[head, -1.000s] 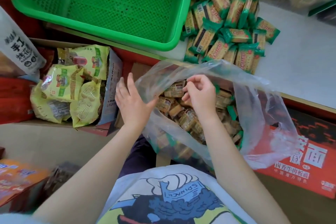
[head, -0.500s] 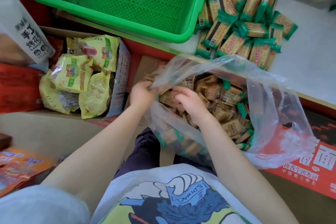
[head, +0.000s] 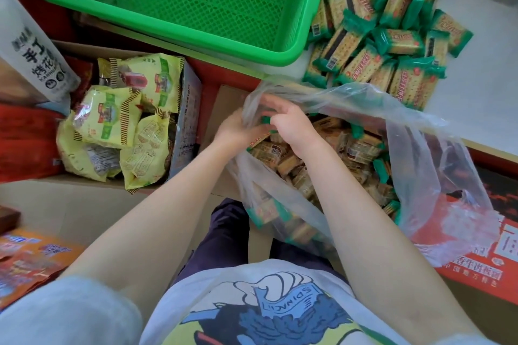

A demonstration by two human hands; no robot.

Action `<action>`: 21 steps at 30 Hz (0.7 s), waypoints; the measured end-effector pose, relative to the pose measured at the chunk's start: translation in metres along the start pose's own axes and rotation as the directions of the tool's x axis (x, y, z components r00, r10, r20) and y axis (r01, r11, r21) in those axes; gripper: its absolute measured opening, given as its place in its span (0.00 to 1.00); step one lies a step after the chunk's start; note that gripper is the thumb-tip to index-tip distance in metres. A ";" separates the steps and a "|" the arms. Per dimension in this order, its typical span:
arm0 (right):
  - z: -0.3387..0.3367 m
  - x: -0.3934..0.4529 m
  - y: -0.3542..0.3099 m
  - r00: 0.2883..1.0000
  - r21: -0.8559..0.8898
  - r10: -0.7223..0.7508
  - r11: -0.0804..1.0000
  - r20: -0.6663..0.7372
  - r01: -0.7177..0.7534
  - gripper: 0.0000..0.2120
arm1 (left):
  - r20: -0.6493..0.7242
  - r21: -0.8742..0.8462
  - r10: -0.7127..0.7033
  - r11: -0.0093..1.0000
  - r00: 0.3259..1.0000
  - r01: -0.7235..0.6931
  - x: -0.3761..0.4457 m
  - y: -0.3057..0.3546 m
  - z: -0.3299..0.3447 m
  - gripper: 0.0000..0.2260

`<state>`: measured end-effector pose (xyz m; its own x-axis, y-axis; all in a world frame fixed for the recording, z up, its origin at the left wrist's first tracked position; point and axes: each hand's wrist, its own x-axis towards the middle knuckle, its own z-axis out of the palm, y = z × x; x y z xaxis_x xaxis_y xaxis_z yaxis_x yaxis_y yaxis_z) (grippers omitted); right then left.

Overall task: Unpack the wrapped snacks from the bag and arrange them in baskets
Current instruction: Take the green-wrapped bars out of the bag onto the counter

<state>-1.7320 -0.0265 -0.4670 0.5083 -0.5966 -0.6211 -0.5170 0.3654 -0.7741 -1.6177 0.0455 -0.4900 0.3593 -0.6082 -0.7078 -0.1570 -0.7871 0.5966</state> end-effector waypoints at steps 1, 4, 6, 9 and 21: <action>-0.002 -0.001 0.000 1.000 0.016 0.007 1.000 -0.011 -0.007 0.29 | -0.002 0.102 0.005 0.995 1.000 -0.005 0.003 0.000 0.000 0.08; -0.007 -0.008 0.006 0.987 0.020 0.057 0.998 -0.148 -0.054 0.21 | -0.071 0.071 -0.097 0.992 0.993 0.102 0.009 -0.005 -0.001 0.13; -0.005 -0.015 0.022 0.962 -0.042 0.129 0.989 -0.240 -0.143 0.17 | -0.092 -0.075 -0.133 0.989 0.987 0.126 0.010 -0.012 -0.001 0.11; 0.006 -0.024 0.047 0.948 -0.125 0.187 0.967 -0.257 -0.224 0.14 | -0.093 -0.126 -0.112 0.987 0.989 0.100 0.006 -0.016 0.000 0.09; 0.027 -0.010 0.065 0.959 -0.207 0.177 0.953 -0.223 -0.223 0.22 | -0.092 -0.136 -0.104 0.987 0.990 0.091 0.005 -0.017 -0.001 0.11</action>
<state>-1.7523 0.0224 -0.5145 0.2426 -0.6667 -0.7047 -0.7485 0.3335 -0.5732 -1.6121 0.0555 -0.5033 0.4569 -0.5109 -0.7281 0.0026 -0.8178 0.5755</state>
